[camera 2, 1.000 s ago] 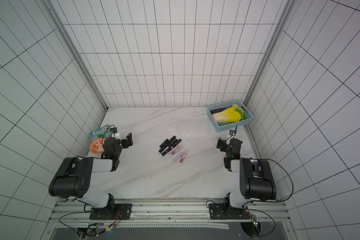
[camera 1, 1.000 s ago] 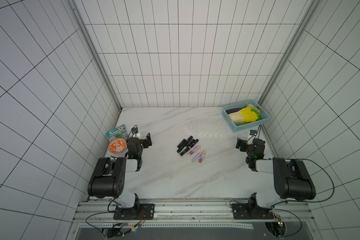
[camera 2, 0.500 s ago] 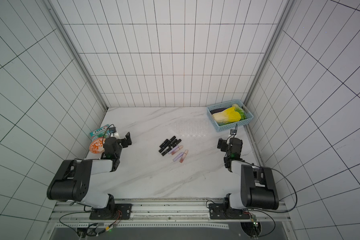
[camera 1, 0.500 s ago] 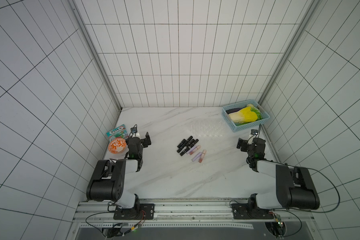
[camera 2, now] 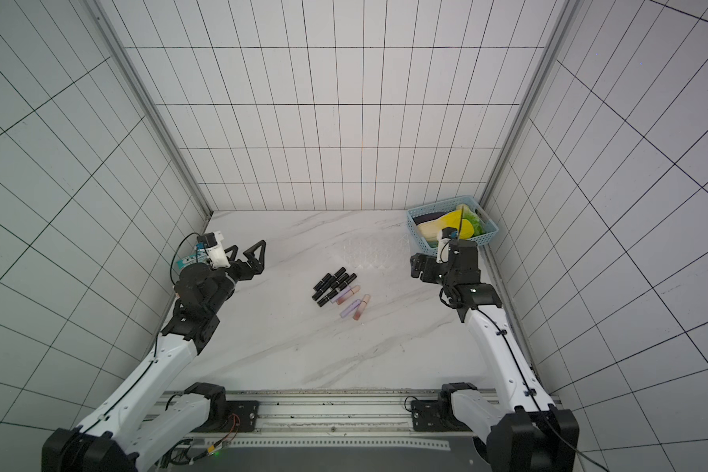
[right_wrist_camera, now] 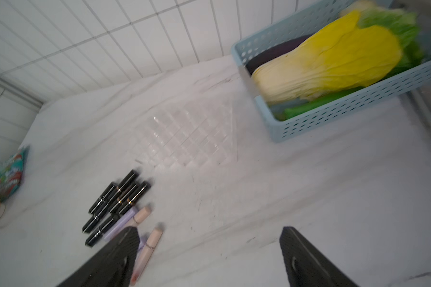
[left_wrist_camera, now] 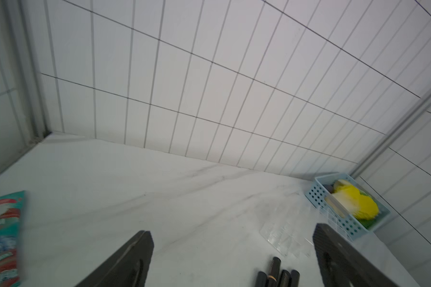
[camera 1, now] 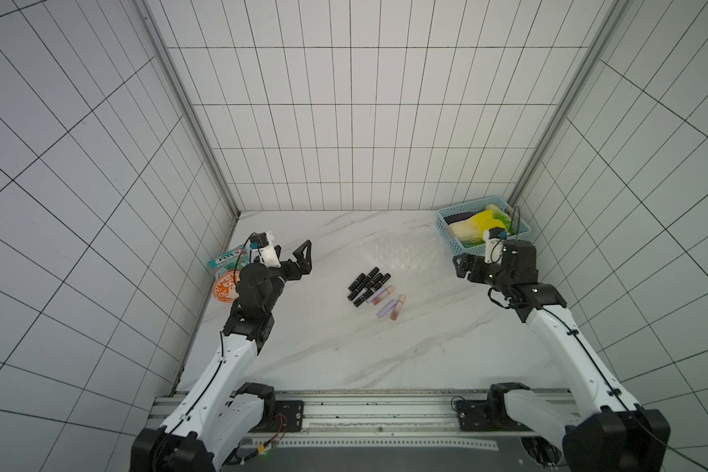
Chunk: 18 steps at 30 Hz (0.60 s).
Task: Arrange the lipsticks in the organizer
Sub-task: Pick up the lipstick at the center of the board.
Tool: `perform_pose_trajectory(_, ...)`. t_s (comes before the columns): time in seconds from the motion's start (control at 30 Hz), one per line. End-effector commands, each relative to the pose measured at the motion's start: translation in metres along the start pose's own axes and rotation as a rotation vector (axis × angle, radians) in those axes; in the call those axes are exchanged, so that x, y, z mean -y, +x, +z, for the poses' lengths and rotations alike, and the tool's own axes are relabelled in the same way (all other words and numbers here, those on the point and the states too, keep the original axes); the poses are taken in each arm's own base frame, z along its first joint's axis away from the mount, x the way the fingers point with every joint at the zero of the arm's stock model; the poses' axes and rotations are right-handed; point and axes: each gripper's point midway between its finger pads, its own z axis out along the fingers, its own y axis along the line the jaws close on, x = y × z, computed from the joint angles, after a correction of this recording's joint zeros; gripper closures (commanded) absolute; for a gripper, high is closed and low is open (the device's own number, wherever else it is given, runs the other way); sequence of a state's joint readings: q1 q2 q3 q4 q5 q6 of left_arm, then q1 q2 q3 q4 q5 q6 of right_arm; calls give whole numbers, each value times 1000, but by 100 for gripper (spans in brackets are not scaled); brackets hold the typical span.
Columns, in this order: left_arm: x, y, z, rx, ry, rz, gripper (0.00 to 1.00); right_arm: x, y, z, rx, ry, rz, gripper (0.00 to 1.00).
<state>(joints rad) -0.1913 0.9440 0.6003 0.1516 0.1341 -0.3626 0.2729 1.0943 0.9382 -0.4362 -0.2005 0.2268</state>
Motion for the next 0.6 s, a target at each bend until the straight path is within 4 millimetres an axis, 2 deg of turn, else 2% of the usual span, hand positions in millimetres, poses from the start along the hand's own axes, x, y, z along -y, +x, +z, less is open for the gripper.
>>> perform_pose_trajectory(0.0,39,49,-3,-236,135,23,2,-24,47,-8,-227,0,-77,7)
perform_pose_trajectory(0.1,56,63,-8,-300,123,93,2,-29,76,5,-323,4,-107,5)
perform_pose_trajectory(0.17,61,75,-12,-329,110,103,2,-34,89,16,-368,19,-143,10)
perform_pose_trajectory(0.27,68,96,-20,-370,121,127,2,-36,103,33,-420,66,-205,24)
perform_pose_trajectory(0.4,79,123,-30,-443,100,207,2,-40,112,52,-454,71,-245,37)
perform_pose_trajectory(0.57,109,160,-38,-570,128,318,8,-41,102,67,-456,99,-279,39)
